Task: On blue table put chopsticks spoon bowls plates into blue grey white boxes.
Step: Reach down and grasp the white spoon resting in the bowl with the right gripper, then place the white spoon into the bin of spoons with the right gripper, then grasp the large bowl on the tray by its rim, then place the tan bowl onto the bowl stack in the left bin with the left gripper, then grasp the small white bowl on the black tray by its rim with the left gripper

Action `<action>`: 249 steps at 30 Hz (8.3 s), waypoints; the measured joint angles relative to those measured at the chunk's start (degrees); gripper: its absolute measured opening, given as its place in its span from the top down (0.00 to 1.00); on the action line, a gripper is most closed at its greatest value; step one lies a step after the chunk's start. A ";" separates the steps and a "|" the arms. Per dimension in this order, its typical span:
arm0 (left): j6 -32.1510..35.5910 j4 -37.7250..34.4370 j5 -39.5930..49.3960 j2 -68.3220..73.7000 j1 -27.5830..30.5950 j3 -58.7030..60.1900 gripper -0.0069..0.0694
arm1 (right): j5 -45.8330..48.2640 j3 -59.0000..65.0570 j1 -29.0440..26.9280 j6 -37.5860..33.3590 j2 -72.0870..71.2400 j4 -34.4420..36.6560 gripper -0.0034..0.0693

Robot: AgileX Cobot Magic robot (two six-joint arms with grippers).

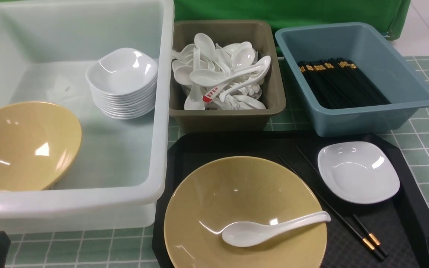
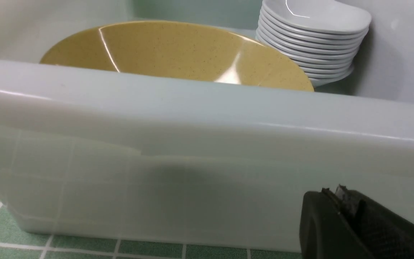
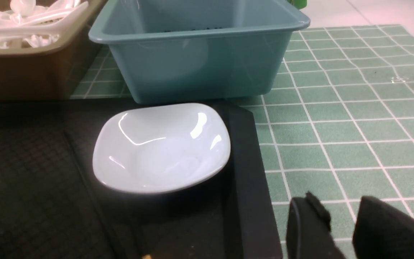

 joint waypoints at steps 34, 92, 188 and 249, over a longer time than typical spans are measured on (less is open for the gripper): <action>9.65 -27.34 17.21 21.63 0.00 -30.53 0.92 | 11.04 -25.88 9.95 1.71 18.52 12.94 0.83; 31.56 -23.67 26.37 50.74 -26.76 -45.73 0.92 | 46.68 -79.77 45.03 -52.85 110.22 2.98 0.59; 21.20 -25.88 40.67 74.00 33.74 -67.98 0.90 | 53.98 -106.98 54.92 -35.18 92.69 3.72 0.89; 22.18 -11.11 38.73 91.14 -45.70 -82.74 0.93 | 38.56 -50.54 25.58 -15.94 78.25 5.97 0.61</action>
